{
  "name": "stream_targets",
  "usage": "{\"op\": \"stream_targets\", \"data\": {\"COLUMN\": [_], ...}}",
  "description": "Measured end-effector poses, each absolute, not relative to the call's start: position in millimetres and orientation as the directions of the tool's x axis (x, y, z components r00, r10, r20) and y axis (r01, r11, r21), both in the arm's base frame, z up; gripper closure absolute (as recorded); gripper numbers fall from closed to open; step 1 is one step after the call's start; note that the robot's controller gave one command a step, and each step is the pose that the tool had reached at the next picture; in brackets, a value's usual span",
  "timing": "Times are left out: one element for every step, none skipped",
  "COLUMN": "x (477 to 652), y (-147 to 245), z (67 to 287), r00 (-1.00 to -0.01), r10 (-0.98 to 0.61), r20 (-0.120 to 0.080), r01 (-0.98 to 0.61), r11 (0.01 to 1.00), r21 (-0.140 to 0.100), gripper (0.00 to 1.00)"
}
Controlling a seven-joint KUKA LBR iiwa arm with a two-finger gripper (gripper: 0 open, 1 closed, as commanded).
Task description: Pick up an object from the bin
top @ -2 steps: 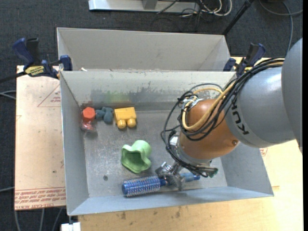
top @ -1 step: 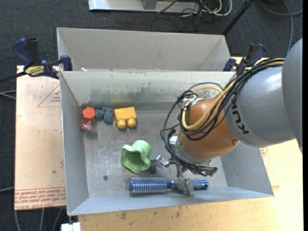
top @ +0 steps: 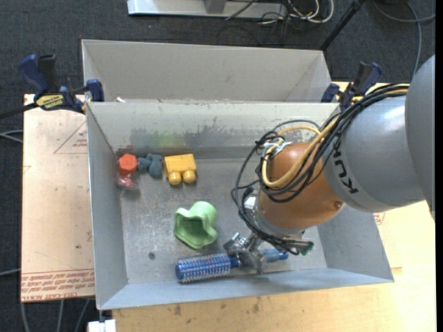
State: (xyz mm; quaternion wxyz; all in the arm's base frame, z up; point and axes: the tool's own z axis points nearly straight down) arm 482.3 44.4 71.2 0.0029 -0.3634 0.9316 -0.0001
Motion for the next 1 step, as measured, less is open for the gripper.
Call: {"op": "stream_targets", "data": {"x": [484.7], "y": [45.5], "z": [72.1], "r00": [-0.735], "r10": [-0.678], "r20": [-0.014], "r01": [-0.678], "r11": [0.735], "r21": [-0.006], "gripper": [0.0]}}
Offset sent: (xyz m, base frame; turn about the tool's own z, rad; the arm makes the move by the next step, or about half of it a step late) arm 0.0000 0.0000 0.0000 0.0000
